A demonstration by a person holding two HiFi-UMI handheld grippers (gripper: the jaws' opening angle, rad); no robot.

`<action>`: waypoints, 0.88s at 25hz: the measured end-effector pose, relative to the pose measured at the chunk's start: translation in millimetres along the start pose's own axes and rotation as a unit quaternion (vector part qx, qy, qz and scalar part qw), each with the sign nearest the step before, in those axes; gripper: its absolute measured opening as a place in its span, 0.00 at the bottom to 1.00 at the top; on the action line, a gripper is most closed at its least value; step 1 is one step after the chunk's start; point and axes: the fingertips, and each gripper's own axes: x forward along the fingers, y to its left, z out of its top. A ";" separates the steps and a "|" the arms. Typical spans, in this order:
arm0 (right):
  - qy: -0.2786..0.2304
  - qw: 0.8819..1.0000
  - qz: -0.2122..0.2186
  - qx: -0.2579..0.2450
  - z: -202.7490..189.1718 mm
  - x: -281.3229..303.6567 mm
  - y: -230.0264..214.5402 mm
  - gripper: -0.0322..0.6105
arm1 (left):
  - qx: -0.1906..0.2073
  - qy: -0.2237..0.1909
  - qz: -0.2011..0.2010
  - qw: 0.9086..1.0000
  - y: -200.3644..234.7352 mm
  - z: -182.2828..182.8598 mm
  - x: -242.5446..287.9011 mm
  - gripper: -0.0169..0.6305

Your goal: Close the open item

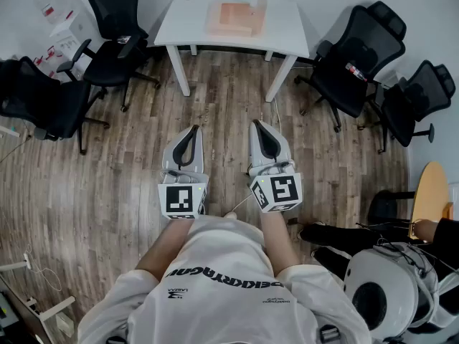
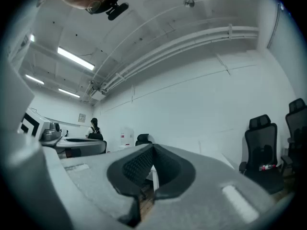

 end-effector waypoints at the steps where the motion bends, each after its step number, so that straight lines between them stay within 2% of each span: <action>1: 0.000 1.000 -0.002 0.000 0.2 -1.0 -2.4 0.05 | 0.000 -0.001 0.000 1.000 -1.4 1.5 2.0 0.02; 6: 0.007 1.000 -0.006 0.015 -1.6 -9.8 -11.0 0.05 | -0.001 0.001 0.000 1.000 -8.6 0.0 1.9 0.02; 10: 0.024 0.999 0.009 0.033 -5.1 -16.3 -13.1 0.05 | 0.001 0.009 -0.005 1.000 -17.0 -2.8 -0.5 0.02; 12: 0.031 0.999 0.012 0.042 -6.1 -20.1 -17.5 0.05 | -0.010 0.012 -0.011 1.000 -24.1 -2.5 -0.1 0.02; 22: 0.032 0.999 0.025 0.017 -10.9 -30.7 -17.3 0.05 | 0.005 0.028 -0.020 0.999 -47.8 -15.6 -5.6 0.03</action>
